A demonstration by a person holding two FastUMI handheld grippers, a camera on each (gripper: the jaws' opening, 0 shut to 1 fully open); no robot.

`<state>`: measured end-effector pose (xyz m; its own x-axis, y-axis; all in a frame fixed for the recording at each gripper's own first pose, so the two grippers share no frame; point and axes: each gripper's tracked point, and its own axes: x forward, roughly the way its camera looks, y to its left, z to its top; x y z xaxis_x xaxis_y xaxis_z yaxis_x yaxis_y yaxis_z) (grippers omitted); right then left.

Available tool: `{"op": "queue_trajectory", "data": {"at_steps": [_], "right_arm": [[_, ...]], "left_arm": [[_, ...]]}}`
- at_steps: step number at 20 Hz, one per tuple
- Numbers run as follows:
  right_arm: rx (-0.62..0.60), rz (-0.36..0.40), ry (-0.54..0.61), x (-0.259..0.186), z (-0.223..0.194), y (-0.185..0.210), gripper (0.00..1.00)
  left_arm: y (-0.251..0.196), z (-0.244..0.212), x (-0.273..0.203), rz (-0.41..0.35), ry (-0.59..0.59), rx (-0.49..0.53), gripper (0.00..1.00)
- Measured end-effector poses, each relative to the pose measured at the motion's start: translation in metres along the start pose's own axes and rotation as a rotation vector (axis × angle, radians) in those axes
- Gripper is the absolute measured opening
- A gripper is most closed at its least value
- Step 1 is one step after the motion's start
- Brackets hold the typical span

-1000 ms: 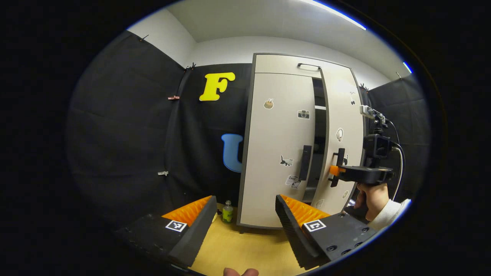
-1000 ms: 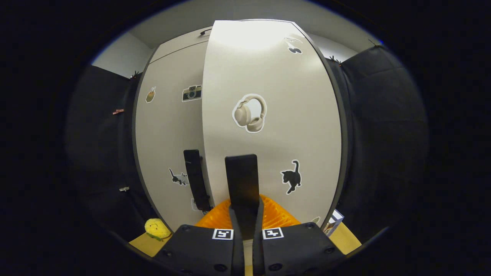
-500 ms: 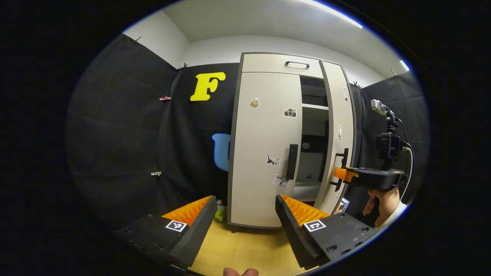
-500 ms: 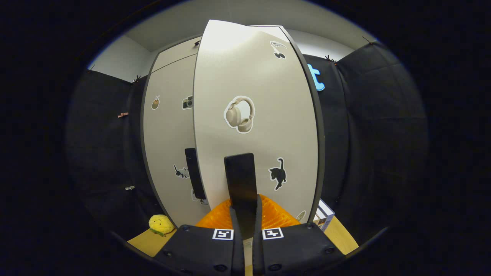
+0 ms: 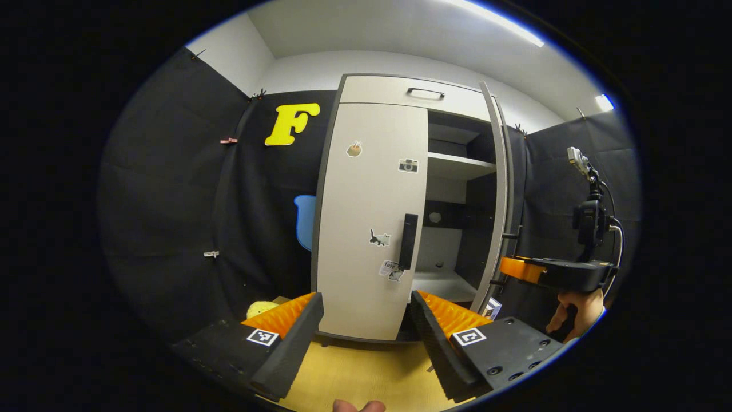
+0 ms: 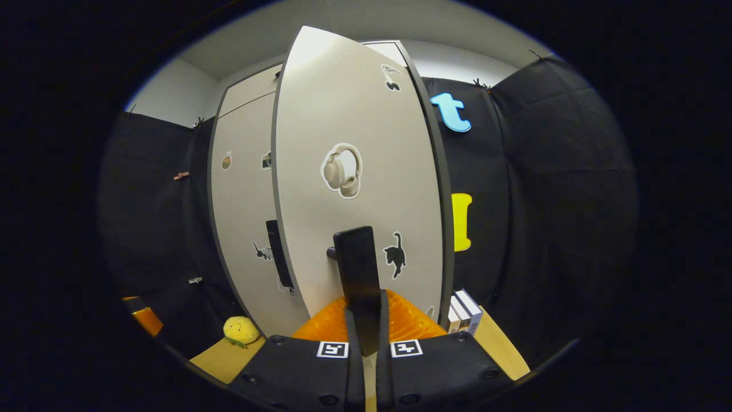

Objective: Open the right door of the double-door shoe cabinet with the right hand, and open the left door with the left hand.

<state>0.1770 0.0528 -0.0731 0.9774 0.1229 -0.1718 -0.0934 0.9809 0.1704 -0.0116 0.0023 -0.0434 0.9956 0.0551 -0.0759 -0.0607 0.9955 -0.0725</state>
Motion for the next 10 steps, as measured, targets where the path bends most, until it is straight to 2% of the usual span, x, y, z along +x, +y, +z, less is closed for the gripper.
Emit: {"op": "queue_trajectory", "data": {"at_steps": [3, 10], "right_arm": [[0.007, 0.020, 0.018, -0.006, 0.000, -0.006, 0.12], [-0.011, -0.006, 0.014, -0.013, 0.001, -0.025, 0.11]], "left_arm": [[-0.015, -0.004, 0.007, -0.022, 0.007, 0.009, 0.95], [-0.047, -0.005, 0.022, -0.061, 0.011, 0.022, 0.95]]}}
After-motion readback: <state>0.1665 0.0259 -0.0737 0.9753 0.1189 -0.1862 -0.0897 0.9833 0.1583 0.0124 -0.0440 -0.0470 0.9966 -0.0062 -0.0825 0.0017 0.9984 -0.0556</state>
